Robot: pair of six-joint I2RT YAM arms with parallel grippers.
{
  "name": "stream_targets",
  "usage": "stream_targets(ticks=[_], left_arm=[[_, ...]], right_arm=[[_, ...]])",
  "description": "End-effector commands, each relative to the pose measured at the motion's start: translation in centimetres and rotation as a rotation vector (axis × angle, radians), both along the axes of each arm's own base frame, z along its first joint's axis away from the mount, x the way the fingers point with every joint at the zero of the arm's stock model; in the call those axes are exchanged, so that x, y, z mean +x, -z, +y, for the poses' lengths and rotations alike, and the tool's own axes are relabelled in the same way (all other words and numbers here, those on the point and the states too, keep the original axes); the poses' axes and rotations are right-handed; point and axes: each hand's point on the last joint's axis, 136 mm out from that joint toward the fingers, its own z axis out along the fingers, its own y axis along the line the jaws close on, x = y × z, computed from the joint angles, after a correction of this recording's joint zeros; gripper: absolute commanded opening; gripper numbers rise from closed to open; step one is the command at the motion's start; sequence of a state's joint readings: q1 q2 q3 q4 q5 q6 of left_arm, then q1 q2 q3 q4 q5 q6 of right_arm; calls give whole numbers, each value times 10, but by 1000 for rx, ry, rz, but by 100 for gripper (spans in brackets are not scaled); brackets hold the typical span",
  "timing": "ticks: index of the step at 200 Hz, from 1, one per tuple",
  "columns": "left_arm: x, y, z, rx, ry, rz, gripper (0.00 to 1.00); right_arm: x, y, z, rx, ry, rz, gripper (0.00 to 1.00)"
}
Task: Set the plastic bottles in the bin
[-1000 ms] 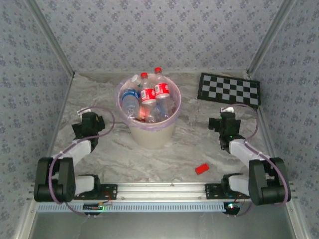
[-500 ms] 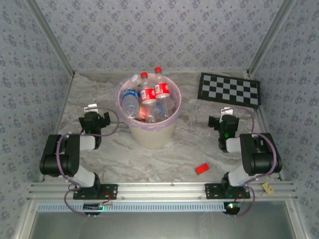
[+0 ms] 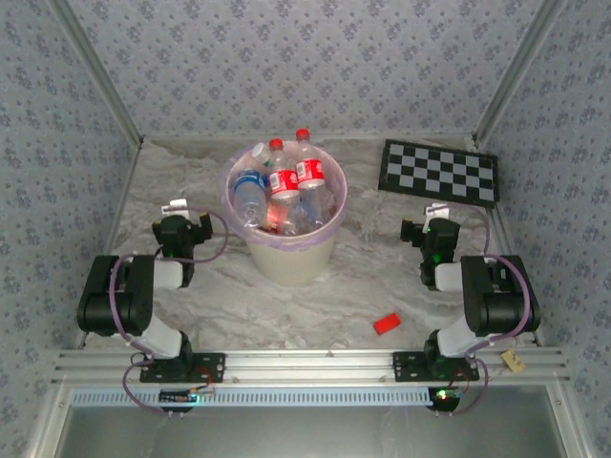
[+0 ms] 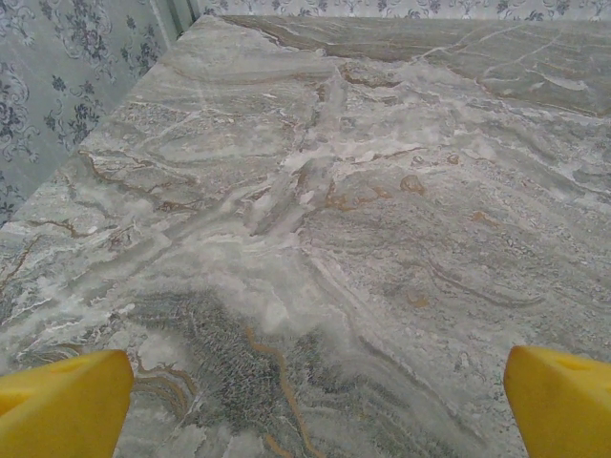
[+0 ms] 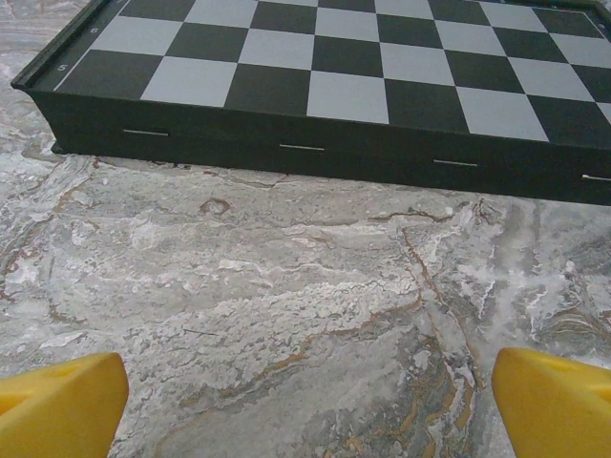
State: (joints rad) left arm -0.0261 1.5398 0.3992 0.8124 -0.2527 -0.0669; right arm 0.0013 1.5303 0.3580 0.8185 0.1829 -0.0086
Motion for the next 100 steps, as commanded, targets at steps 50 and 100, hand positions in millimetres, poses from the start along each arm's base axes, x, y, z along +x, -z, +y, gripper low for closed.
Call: stream_targets(ticks=[50,100], left_arm=[[3,-8,-1,3,14,-34,100],[3,-8,-1,4,16,-34,100]], right_arm=[[8,-15,-1,6,-1,-47,100],[9,-13,-1,7,-2,-39,100]])
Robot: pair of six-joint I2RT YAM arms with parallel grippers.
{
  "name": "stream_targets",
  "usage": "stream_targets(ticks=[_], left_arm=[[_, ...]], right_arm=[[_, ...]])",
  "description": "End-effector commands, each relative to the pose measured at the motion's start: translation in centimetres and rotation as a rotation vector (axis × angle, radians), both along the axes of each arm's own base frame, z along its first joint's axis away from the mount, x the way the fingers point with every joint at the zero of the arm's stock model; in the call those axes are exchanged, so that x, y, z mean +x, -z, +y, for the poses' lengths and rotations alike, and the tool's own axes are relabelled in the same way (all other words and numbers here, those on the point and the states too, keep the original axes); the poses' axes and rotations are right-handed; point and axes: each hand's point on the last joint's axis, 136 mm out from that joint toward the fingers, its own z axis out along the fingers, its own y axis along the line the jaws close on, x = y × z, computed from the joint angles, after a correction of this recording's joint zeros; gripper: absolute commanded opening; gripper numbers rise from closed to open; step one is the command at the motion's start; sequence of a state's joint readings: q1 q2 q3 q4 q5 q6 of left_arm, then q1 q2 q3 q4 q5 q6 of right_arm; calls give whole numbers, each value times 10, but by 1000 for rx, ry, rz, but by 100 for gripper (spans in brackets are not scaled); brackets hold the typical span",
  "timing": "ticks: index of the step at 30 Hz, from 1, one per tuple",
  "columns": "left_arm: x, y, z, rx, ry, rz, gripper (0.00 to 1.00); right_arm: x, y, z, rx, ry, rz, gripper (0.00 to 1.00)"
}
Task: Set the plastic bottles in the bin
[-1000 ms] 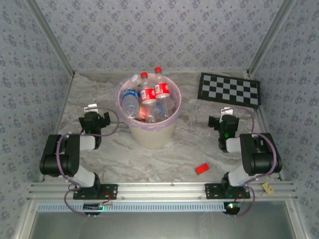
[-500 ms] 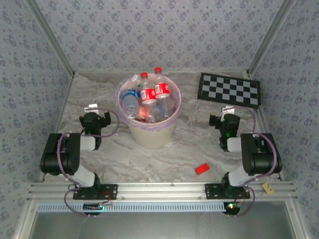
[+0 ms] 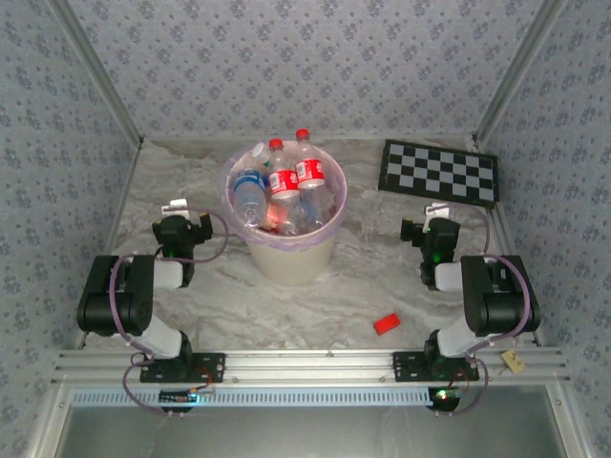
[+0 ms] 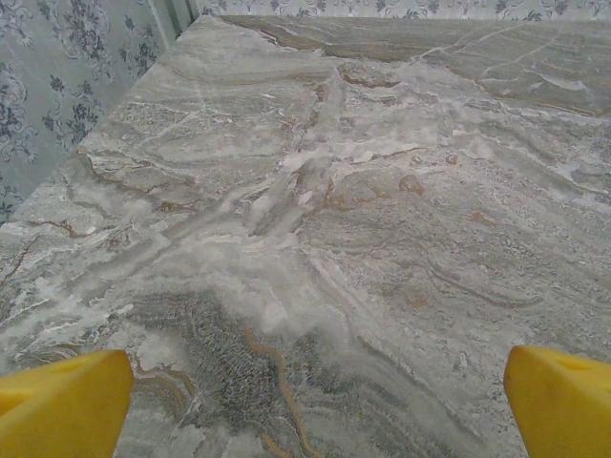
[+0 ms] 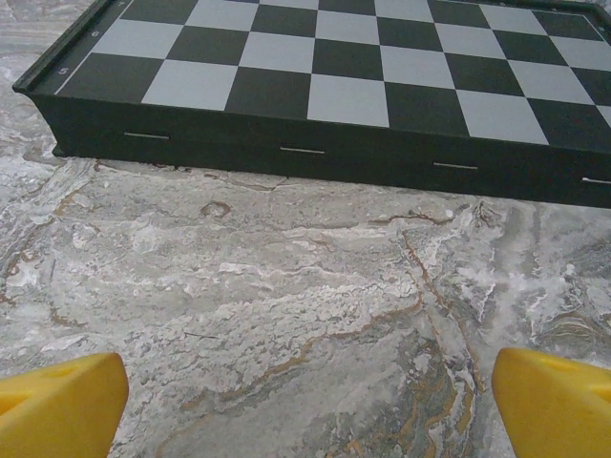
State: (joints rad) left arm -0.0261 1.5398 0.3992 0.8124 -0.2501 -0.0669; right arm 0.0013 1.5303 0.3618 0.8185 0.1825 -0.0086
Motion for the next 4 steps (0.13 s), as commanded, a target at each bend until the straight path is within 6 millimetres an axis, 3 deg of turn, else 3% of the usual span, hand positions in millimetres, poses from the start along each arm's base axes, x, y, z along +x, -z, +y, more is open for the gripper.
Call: stream_targets(ticks=[1,4], left_arm=[[3,-8,-1,4,14,-34,100],[3,-9,0,4,13,-35,100]], right_arm=[[8,-12,-1,6,-1,-36,100],[7,-13,-1,5,-2,-40,100]])
